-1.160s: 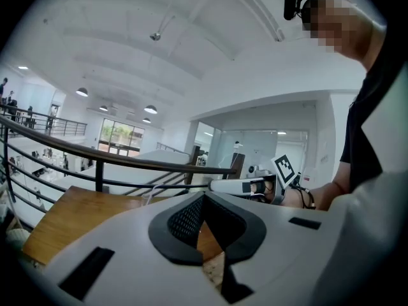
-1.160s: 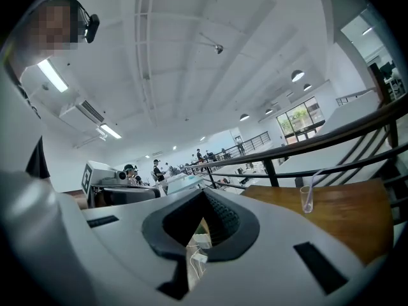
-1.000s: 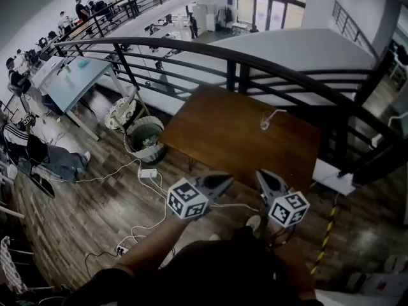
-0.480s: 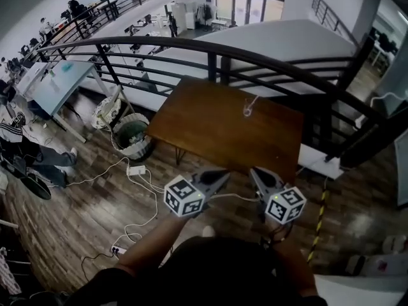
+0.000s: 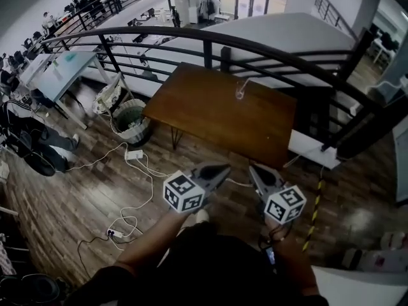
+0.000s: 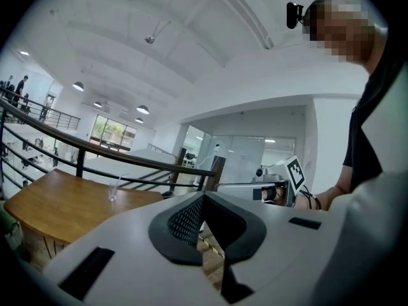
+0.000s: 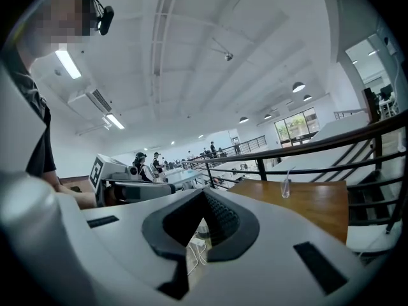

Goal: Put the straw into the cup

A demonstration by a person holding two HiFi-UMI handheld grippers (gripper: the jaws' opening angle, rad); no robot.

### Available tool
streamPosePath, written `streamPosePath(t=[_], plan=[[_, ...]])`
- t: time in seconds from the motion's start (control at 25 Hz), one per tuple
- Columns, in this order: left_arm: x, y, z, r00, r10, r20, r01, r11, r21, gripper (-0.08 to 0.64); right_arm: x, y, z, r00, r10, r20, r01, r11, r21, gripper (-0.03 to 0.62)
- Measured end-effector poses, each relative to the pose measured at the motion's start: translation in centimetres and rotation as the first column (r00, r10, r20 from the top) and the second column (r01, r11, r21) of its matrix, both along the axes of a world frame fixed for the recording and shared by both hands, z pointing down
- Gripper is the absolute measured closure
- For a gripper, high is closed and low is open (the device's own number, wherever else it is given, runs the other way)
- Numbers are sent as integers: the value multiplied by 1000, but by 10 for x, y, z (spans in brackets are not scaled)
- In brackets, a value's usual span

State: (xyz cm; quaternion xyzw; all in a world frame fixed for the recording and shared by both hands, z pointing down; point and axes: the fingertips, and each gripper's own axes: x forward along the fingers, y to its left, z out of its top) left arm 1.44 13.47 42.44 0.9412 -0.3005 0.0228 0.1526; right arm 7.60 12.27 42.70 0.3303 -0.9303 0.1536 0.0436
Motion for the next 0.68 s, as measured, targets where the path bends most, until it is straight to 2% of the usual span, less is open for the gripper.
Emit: streamPosePath(t=[0.28,0.68], plan=[[38,62,3,1000,-8,-5,8,1000,-9,549,43,64,7,1000,3,3,-3,1000,-22,583],[59,118,-5,999,-35,-18,35,999,-4,549,63,116,-1,1000,-18,14,18,1000,4,583]])
